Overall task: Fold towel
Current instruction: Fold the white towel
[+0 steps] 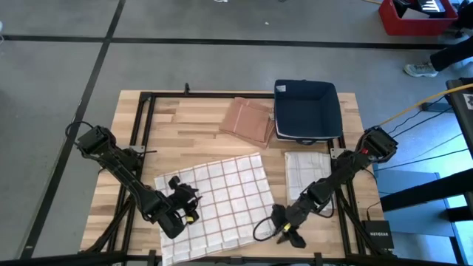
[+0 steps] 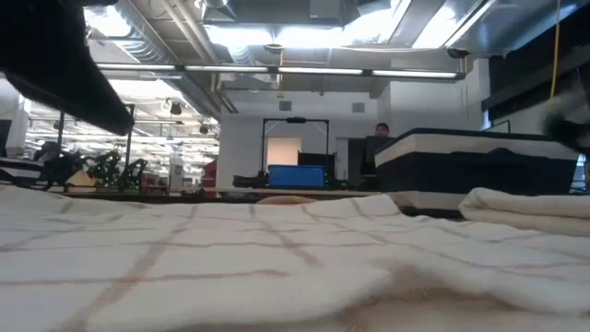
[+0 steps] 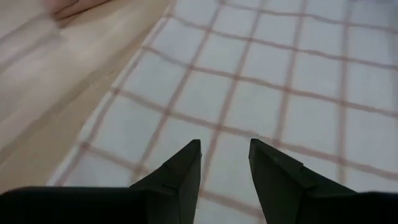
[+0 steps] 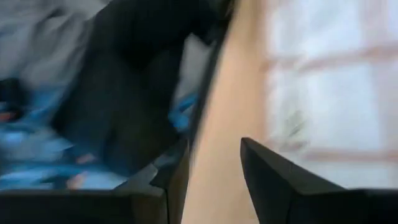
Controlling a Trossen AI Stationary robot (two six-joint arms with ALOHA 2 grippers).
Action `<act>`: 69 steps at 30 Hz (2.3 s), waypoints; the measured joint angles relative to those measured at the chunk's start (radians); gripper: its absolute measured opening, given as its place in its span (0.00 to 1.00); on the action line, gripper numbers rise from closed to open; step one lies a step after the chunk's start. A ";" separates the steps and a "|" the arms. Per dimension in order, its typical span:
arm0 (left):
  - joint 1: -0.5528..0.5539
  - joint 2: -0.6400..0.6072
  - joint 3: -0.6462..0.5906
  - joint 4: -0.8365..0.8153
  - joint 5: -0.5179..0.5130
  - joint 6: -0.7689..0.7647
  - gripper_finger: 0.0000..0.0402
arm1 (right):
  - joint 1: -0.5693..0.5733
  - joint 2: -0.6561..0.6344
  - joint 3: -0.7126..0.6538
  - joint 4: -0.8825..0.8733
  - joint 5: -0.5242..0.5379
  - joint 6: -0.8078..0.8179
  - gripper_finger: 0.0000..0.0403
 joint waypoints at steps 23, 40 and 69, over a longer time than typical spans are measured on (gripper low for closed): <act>-0.104 0.066 0.007 0.272 0.526 0.023 0.32 | -0.001 0.079 0.000 0.018 0.536 -0.266 0.37; -0.075 0.059 -0.029 0.011 0.711 0.008 0.32 | -0.212 0.092 0.039 -0.184 0.390 -0.563 0.37; 0.025 -0.165 0.081 -0.203 0.603 0.224 0.32 | -0.152 -0.051 0.315 -0.765 0.599 -0.392 0.37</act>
